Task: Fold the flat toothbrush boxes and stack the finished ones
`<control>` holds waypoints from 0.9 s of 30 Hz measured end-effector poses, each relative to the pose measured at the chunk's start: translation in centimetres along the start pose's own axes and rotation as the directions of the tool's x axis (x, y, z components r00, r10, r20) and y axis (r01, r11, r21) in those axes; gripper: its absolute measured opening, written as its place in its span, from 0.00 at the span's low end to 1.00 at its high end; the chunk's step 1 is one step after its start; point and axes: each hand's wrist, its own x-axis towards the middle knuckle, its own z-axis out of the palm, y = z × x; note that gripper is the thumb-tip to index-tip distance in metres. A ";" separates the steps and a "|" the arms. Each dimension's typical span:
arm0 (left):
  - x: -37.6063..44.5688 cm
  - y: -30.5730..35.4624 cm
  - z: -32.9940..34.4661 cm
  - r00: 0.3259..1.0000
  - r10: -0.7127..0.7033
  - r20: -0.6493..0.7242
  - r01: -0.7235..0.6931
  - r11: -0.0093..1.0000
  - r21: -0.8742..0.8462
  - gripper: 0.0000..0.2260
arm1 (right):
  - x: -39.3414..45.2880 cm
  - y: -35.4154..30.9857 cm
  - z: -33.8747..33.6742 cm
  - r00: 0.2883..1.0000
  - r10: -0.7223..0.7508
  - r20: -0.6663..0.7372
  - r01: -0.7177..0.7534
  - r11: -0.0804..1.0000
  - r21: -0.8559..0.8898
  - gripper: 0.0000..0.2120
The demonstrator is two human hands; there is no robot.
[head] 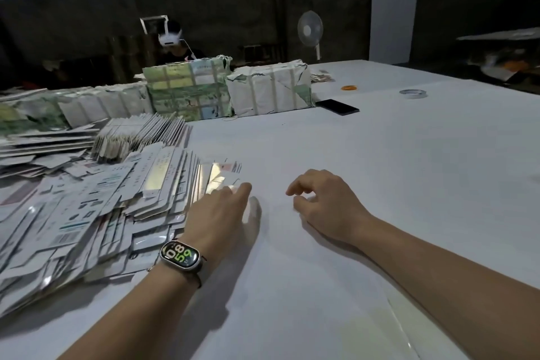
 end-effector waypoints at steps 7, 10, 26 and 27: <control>-0.5 1.1 -3.4 0.864 0.170 -0.475 -0.281 0.944 -0.173 0.26 | 0.2 -0.5 0.2 0.998 0.038 -0.051 -0.028 0.982 0.189 0.13; -0.4 1.3 -4.0 0.639 0.125 -0.759 -0.423 0.881 -0.212 0.18 | 0.1 -1.7 0.2 0.999 0.027 0.022 -0.034 0.876 0.481 0.20; -0.4 2.2 -3.1 0.976 -0.127 -0.174 -0.186 -0.088 -0.979 0.15 | -0.6 -3.0 -0.1 0.991 0.121 0.057 -0.105 0.430 0.897 0.10; -0.4 2.3 -3.1 0.987 -0.090 -0.131 -0.143 -0.145 -0.979 0.16 | -0.6 -2.9 -0.2 0.989 0.130 0.064 -0.113 0.414 0.903 0.11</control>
